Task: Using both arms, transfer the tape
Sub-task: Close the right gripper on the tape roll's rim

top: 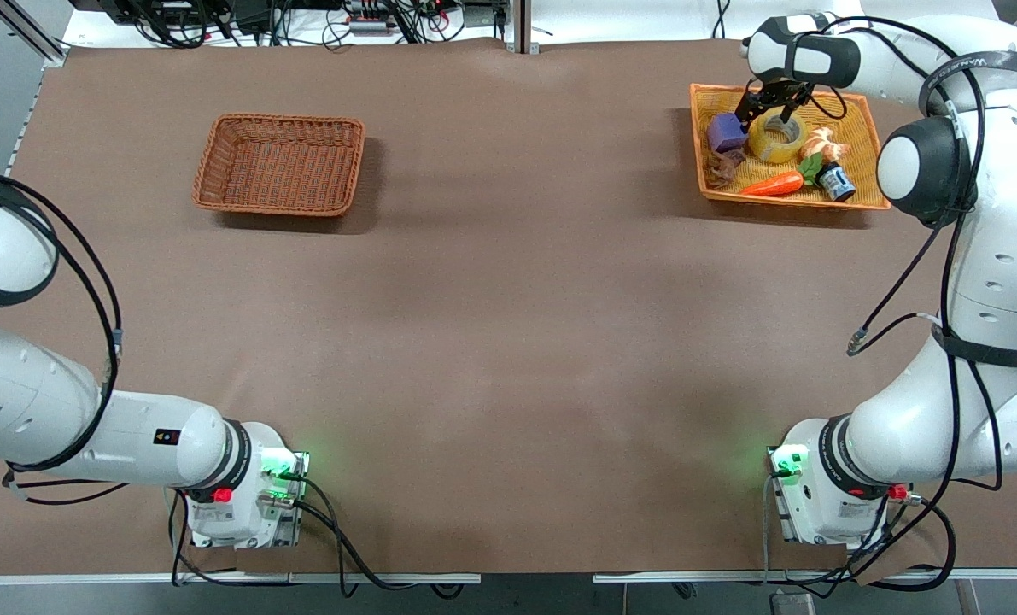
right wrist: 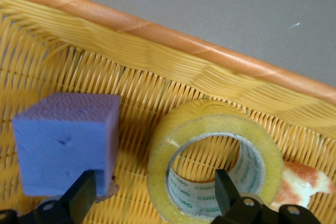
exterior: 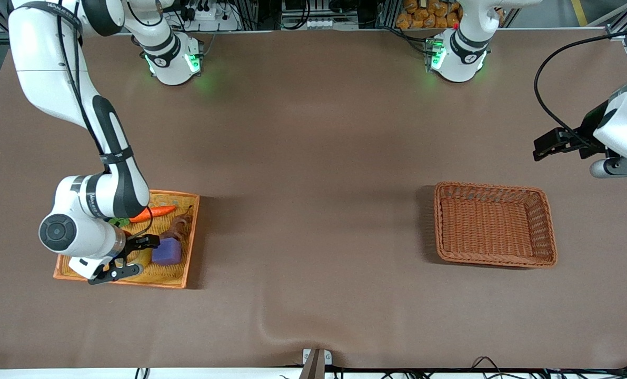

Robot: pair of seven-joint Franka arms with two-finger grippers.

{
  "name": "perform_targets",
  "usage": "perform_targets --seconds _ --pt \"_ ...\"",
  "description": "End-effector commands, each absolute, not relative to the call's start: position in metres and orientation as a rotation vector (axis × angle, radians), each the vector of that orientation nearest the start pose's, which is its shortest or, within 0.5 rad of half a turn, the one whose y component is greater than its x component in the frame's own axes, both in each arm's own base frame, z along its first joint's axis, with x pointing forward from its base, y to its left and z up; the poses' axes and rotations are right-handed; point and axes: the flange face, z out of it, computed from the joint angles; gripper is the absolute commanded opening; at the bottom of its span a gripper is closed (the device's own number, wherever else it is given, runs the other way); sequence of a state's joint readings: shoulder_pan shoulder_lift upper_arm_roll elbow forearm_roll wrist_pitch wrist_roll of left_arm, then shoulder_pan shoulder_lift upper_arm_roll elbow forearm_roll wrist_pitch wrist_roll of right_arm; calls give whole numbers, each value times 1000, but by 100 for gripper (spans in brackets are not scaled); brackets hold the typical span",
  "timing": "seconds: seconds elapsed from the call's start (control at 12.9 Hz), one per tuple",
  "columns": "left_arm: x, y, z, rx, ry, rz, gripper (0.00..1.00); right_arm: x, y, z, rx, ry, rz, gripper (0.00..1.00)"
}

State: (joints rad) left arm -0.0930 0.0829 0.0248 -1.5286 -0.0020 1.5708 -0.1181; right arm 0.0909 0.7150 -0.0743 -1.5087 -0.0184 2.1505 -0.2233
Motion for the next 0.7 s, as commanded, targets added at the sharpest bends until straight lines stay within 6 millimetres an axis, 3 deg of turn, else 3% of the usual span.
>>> perform_targets --seconds 0.0,0.31,0.62 --pt "575 -37 608 -3161 -88 39 100 708 11 242 -3164 -444 127 100" --pt "577 -42 605 -3161 -76 39 100 708 -1 244 -3164 -429 125 100" --pt "579 -51 604 -3163 -57 16 100 696 1 223 -3153 -447 186 100"
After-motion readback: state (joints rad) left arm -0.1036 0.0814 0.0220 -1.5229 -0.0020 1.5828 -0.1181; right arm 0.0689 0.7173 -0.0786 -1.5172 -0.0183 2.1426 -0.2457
